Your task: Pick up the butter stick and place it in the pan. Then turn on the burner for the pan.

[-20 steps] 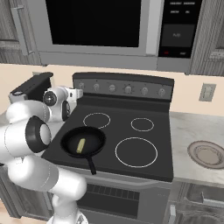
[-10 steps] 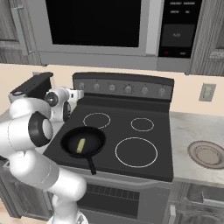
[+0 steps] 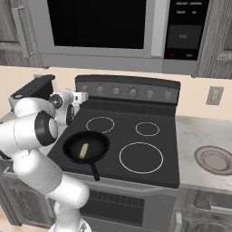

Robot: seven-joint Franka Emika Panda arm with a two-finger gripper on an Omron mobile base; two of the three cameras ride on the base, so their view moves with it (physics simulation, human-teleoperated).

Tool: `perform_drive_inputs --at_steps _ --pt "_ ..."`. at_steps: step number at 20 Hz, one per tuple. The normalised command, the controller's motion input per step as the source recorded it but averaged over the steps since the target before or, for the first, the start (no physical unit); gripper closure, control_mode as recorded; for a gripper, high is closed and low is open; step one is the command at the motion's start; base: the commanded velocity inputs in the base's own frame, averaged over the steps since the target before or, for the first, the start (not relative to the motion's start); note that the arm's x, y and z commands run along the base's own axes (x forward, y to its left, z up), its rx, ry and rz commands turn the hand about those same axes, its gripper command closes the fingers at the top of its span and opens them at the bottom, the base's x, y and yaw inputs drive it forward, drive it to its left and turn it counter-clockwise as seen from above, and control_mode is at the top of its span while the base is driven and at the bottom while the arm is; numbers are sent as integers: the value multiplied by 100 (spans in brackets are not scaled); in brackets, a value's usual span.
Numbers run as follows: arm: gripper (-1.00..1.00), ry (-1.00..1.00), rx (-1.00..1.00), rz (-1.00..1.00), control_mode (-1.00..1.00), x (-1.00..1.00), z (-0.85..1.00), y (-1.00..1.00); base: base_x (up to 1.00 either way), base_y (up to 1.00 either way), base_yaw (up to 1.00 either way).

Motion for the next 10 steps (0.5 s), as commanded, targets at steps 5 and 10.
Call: perform_drive_inputs --at_steps 5,10 --pt "-100 0 0 0 -100 16 -3 0 0 0 0" --pt "-100 0 0 0 -100 15 -7 0 0 0 0"
